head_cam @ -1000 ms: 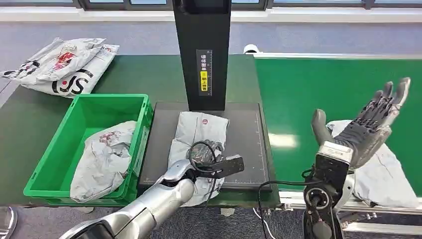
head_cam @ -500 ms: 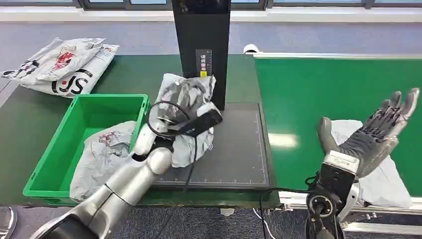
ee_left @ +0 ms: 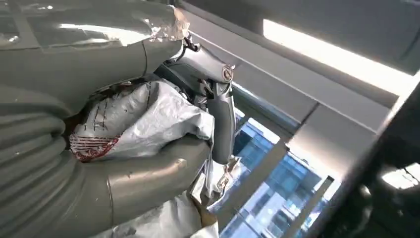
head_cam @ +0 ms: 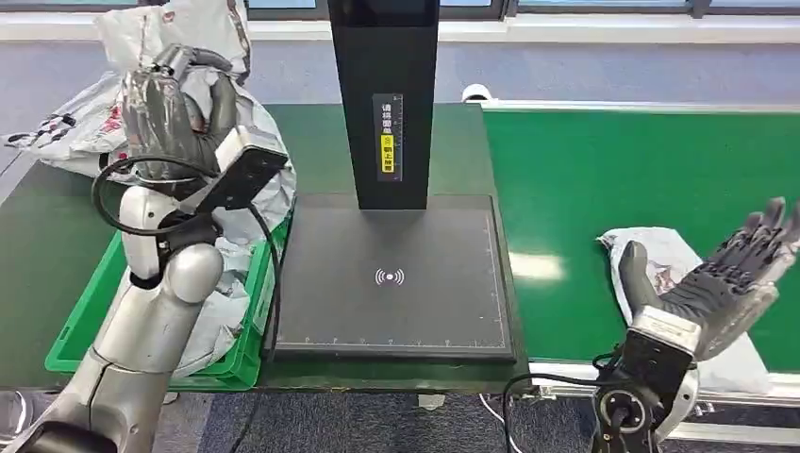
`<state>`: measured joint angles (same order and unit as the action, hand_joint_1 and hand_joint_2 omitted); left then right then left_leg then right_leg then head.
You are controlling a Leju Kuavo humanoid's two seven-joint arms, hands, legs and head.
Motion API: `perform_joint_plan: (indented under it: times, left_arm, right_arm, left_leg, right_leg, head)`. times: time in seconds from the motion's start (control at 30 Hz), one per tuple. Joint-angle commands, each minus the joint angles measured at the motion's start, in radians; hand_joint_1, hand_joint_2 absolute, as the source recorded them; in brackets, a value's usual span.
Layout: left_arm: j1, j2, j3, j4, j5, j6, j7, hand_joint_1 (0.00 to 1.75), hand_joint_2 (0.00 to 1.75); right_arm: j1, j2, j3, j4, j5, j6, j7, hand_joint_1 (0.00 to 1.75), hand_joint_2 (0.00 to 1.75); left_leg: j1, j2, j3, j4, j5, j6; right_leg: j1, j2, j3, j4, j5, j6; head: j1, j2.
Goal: Moved the parcel from conveyor to table for the left to box.
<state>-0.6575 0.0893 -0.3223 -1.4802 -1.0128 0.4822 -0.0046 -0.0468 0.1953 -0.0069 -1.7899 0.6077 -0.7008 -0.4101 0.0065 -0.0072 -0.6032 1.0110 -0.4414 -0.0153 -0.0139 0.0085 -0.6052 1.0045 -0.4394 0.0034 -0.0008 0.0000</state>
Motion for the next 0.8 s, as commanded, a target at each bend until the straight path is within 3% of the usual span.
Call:
perform_joint_plan:
  times: [0.03,0.17,0.2,0.23,0.47,0.63,0.8]
  left_arm:
    - [-0.004,0.015,0.042,-0.013,-0.003,-0.007,-0.002,1.75,1.75]
    - [-0.004,0.015,0.042,-0.013,-0.003,-0.007,-0.002,1.75,1.75]
    - [0.022,0.069,0.097,-0.02,-0.112,0.032,0.079,1.75,1.75]
    - [0.047,0.103,0.135,-0.029,-0.099,0.035,0.072,1.75,1.75]
    - [0.288,0.177,0.342,-0.025,-0.158,0.039,0.045,1.75,1.75]
    - [0.376,0.213,0.33,0.069,-0.286,-0.041,0.07,1.75,1.75]
    - [0.348,0.224,0.303,0.217,-0.303,-0.081,0.089,1.75,1.75]
  right_arm:
    - [-0.01,0.002,-0.044,0.007,-0.004,0.003,0.002,0.0,1.75]
    - [-0.01,0.002,-0.044,0.007,-0.004,0.003,0.002,0.0,1.75]
    - [0.0,-0.003,-0.036,0.001,0.008,0.003,0.018,0.0,1.75]
    - [0.007,-0.005,-0.035,-0.005,0.007,0.003,0.021,0.0,1.75]
    - [0.025,-0.028,-0.017,-0.023,0.012,0.003,0.04,0.0,1.75]
    - [0.021,-0.053,0.015,-0.03,0.02,0.003,0.064,0.0,1.75]
    - [0.018,-0.07,0.03,-0.024,0.02,0.003,0.077,0.0,1.75]
  left_leg:
    - [0.0,0.0,0.001,-0.001,0.0,0.0]
    - [0.001,0.001,0.003,-0.001,-0.001,0.0]
    - [0.0,0.0,0.002,-0.001,0.0,0.0]
    - [0.001,0.002,0.003,-0.002,-0.001,0.0]
    - [-0.001,0.008,0.007,-0.004,-0.002,-0.001]
    - [0.0,0.007,0.008,-0.005,-0.003,-0.003]
    - [0.0,0.004,0.008,-0.005,-0.002,-0.003]
  right_leg:
    - [0.0,-0.001,0.002,-0.001,0.0,0.0]
    - [0.001,-0.001,0.003,-0.002,0.0,-0.001]
    - [0.001,-0.001,0.002,-0.001,0.0,-0.001]
    - [0.001,0.001,0.003,-0.002,0.0,-0.001]
    - [0.0,0.008,0.003,-0.002,0.0,-0.001]
    - [0.002,0.008,0.004,-0.003,-0.003,-0.004]
    - [0.003,0.005,0.005,-0.003,-0.003,-0.004]
  head:
    - [0.0,0.0]
    - [0.0,0.0]
    - [0.0,0.0]
    - [0.0,0.0]
    - [0.0,0.0]
    - [0.0,0.0]
    - [0.0,0.0]
